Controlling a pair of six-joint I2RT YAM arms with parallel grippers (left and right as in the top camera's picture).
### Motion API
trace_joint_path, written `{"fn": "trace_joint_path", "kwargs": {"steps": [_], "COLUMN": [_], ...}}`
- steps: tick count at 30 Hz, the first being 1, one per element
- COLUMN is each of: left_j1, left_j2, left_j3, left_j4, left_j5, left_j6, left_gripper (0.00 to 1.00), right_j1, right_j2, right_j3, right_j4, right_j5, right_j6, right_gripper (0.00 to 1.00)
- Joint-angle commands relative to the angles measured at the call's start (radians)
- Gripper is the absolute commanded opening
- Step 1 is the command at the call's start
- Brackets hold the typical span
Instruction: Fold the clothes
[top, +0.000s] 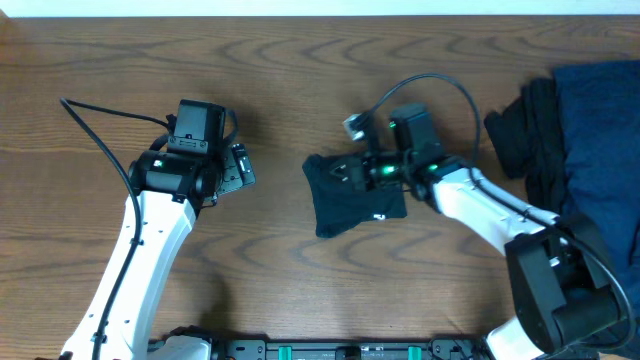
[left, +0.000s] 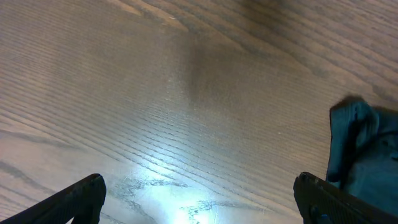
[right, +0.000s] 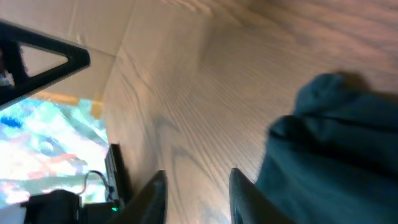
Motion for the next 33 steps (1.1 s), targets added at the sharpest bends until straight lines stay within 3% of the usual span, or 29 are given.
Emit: {"fn": "trace_joint_path", "kwargs": {"steps": [1, 3, 7, 12, 21, 28, 33], "left_j1": [-0.002, -0.002, -0.002, -0.002, -0.002, -0.002, -0.002], "left_j2": [0.004, 0.004, 0.004, 0.004, 0.004, 0.004, 0.004], "left_j3": [0.003, 0.003, 0.003, 0.003, 0.003, 0.003, 0.003], "left_j4": [-0.003, -0.003, -0.003, -0.003, -0.003, -0.003, -0.003], "left_j5": [-0.016, -0.016, -0.016, -0.016, -0.016, -0.016, -0.016], "left_j6": [-0.005, -0.005, -0.005, -0.005, -0.005, -0.005, -0.005], "left_gripper": [0.98, 0.98, 0.98, 0.98, 0.98, 0.98, 0.98], "right_j1": [-0.04, -0.039, 0.0, 0.089, 0.198, 0.202, 0.195], "right_j2": [-0.014, -0.013, -0.005, -0.002, 0.043, 0.146, 0.082], "right_j3": [0.016, 0.015, 0.011, -0.002, -0.027, -0.027, -0.024], "right_j4": [-0.042, -0.095, -0.185, -0.277, -0.257, -0.192, -0.123], "right_j5": [-0.101, -0.101, -0.047, 0.163, 0.473, 0.42, 0.359], "right_j6": [0.032, 0.031, 0.031, 0.031, 0.069, 0.121, 0.116], "right_gripper": [0.13, 0.01, 0.01, 0.01, 0.01, 0.01, 0.01]}}
